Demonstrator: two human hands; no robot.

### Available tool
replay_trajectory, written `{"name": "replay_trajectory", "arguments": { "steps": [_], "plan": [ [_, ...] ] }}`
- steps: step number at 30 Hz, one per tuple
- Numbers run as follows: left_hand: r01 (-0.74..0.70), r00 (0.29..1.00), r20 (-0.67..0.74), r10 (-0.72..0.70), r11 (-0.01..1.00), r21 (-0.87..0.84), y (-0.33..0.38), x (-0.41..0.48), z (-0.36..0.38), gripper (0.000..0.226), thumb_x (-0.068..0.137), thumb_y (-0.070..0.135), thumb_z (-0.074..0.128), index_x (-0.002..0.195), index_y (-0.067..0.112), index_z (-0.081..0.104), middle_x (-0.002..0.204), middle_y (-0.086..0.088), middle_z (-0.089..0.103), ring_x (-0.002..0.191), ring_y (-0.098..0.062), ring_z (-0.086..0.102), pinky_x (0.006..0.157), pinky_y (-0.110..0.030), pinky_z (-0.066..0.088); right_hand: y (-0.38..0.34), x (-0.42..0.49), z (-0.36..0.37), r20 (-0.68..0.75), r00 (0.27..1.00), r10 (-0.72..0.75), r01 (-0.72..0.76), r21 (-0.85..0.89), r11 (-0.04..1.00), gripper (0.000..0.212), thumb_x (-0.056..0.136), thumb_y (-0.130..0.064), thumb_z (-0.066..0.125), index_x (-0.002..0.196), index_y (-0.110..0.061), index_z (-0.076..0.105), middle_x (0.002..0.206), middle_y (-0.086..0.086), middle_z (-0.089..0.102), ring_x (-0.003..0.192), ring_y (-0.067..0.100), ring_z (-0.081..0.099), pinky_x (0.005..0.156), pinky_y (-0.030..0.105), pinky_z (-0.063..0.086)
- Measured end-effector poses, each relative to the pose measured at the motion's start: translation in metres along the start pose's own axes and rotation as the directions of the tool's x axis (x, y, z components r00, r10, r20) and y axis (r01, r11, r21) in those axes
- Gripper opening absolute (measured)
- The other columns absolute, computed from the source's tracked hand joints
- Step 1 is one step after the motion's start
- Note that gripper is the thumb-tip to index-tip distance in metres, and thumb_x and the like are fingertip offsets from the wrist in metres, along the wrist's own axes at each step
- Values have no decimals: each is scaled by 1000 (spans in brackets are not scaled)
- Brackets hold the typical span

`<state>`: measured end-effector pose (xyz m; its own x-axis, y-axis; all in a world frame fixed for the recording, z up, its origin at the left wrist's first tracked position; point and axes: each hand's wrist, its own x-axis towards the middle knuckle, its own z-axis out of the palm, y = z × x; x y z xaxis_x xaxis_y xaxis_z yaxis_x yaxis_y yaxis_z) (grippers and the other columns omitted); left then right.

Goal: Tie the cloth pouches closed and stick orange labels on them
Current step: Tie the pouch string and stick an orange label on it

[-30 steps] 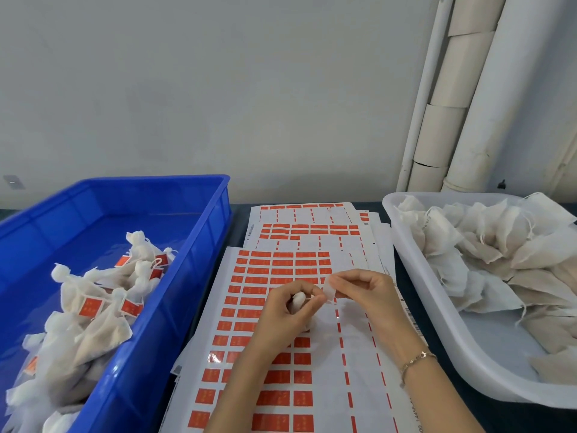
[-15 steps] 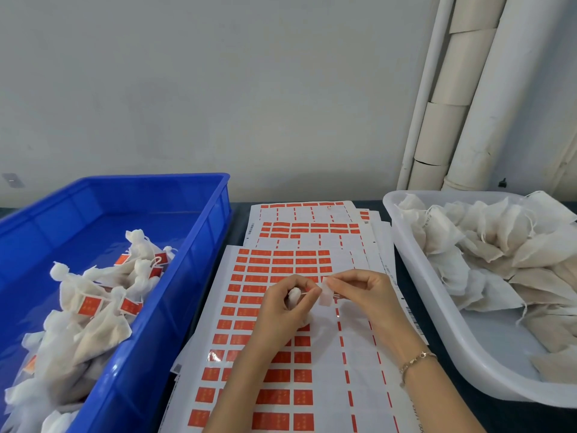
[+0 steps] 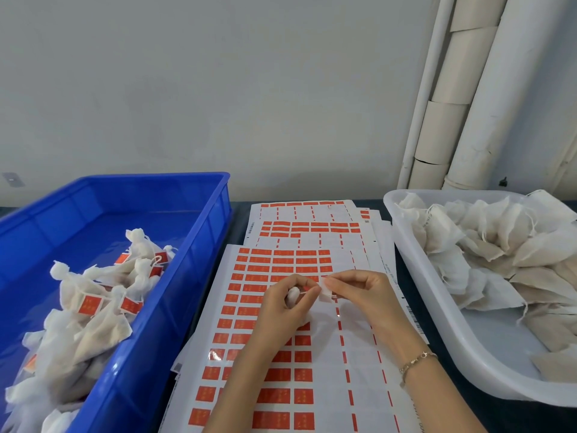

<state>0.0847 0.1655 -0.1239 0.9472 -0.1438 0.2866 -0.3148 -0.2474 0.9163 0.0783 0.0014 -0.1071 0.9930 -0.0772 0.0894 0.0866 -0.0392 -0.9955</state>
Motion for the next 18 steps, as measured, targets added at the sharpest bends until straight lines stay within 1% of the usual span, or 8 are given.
{"name": "replay_trajectory", "arguments": {
  "steps": [5, 8, 10, 12, 13, 16, 17, 18],
  "plan": [
    [-14, 1000, 4, 14, 1000, 14, 1, -1, 0, 9, 89, 25, 65, 82, 31, 67, 80, 18, 66, 82, -6, 63, 67, -13, 52, 1, 1, 0, 8, 1000, 13, -13, 3, 1000, 11, 77, -20, 77, 83, -28, 76, 89, -17, 74, 88, -1, 68, 62, 13, 52],
    [-18, 1000, -11, 18, 999, 31, 0, -1, 0, 8, 88, 25, 65, 82, 30, 67, 80, 16, 66, 81, -6, 63, 68, -14, 52, 2, 2, 0, 7, 999, 34, -34, 6, 999, 13, 77, -23, 78, 87, -29, 76, 91, -19, 73, 88, 3, 69, 69, 18, 55],
    [-18, 1000, -20, 19, 999, 39, 0, -1, 1, 8, 88, 24, 66, 82, 29, 67, 80, 14, 66, 81, -6, 63, 67, -14, 52, 3, 2, 0, 17, 998, 55, -55, 28, 998, 24, 76, -27, 78, 99, -31, 72, 93, -21, 72, 90, 2, 68, 74, 21, 56],
    [-21, 999, -32, 22, 999, 42, 0, -1, 1, 7, 88, 24, 66, 82, 27, 67, 80, 13, 67, 80, -6, 63, 67, -15, 53, 3, 3, 1, 43, 997, 66, -69, 78, 995, 37, 76, -29, 78, 110, -33, 66, 96, -19, 72, 93, 0, 67, 74, 20, 56],
    [-21, 999, -41, 23, 999, 42, 0, -1, 1, 6, 88, 24, 66, 83, 25, 68, 80, 13, 67, 80, -7, 63, 68, -15, 53, 3, 3, 3, 54, 996, 74, -79, 106, 991, 40, 75, -32, 77, 113, -34, 63, 98, -19, 72, 94, 0, 67, 73, 19, 55],
    [-2, 997, -76, 5, 999, 44, 0, 0, 1, 6, 88, 25, 66, 82, 23, 67, 79, 11, 67, 79, -9, 64, 66, -14, 52, -2, 3, 6, 76, 992, 97, -110, 178, 978, 45, 74, -52, 68, 115, -35, 61, 100, -14, 73, 94, 5, 68, 69, 17, 55],
    [15, 996, -91, -11, 999, 44, 0, 0, 0, 6, 88, 26, 66, 82, 24, 67, 80, 11, 67, 79, -8, 64, 65, -13, 52, -3, 3, 5, 63, 994, 91, -102, 181, 978, 47, 73, -56, 66, 114, -34, 61, 99, -13, 73, 93, 6, 69, 68, 17, 55],
    [33, 994, -108, -28, 999, 39, 0, 0, 0, 6, 88, 26, 66, 82, 25, 66, 80, 12, 67, 80, -6, 64, 64, -12, 51, -5, 2, 3, 42, 996, 81, -86, 156, 984, 49, 70, -57, 67, 114, -34, 62, 98, -15, 73, 92, 4, 69, 68, 17, 55]
  ]
}}
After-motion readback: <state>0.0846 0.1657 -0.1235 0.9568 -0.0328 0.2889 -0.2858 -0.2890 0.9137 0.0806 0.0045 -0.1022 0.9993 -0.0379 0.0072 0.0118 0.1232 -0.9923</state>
